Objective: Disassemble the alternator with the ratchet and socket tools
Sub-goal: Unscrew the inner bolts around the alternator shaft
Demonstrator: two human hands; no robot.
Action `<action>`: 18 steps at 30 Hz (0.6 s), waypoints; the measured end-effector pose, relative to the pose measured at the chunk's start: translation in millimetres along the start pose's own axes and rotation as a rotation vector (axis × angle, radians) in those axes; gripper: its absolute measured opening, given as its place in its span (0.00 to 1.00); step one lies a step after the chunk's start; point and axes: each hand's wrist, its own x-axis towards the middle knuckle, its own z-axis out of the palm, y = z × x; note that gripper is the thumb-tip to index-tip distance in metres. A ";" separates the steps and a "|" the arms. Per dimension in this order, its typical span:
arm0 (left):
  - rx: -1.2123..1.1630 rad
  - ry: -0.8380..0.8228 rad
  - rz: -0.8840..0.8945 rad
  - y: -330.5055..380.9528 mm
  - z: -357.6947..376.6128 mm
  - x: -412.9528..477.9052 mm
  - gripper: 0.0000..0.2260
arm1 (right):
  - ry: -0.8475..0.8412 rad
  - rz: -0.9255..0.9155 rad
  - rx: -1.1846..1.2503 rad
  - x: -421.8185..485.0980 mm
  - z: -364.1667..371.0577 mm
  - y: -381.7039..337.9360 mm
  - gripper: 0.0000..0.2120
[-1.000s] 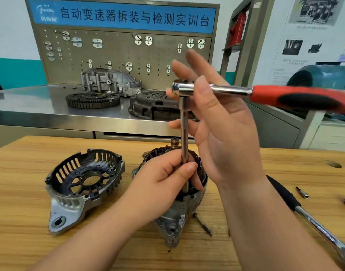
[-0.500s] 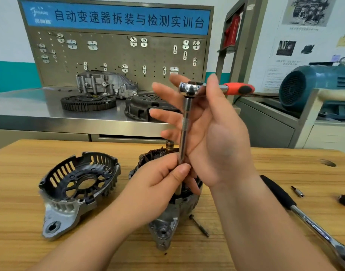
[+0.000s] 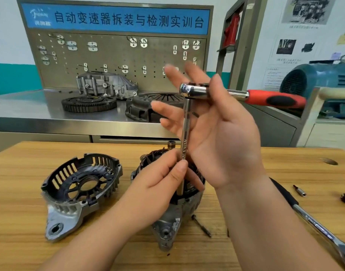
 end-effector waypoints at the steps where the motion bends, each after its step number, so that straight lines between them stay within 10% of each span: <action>1: 0.012 -0.005 0.006 0.3 -0.5 0.3 0.14 | -0.001 0.032 0.007 -0.2 -1.7 0.0 0.22; 11: 0.092 0.093 0.000 0.7 5.6 1.2 0.08 | 0.021 -0.354 -0.424 -2.2 1.1 8.7 0.17; 18: -0.005 0.032 0.000 0.1 0.2 -1.7 0.12 | -0.027 -0.022 -0.036 0.1 0.8 9.4 0.23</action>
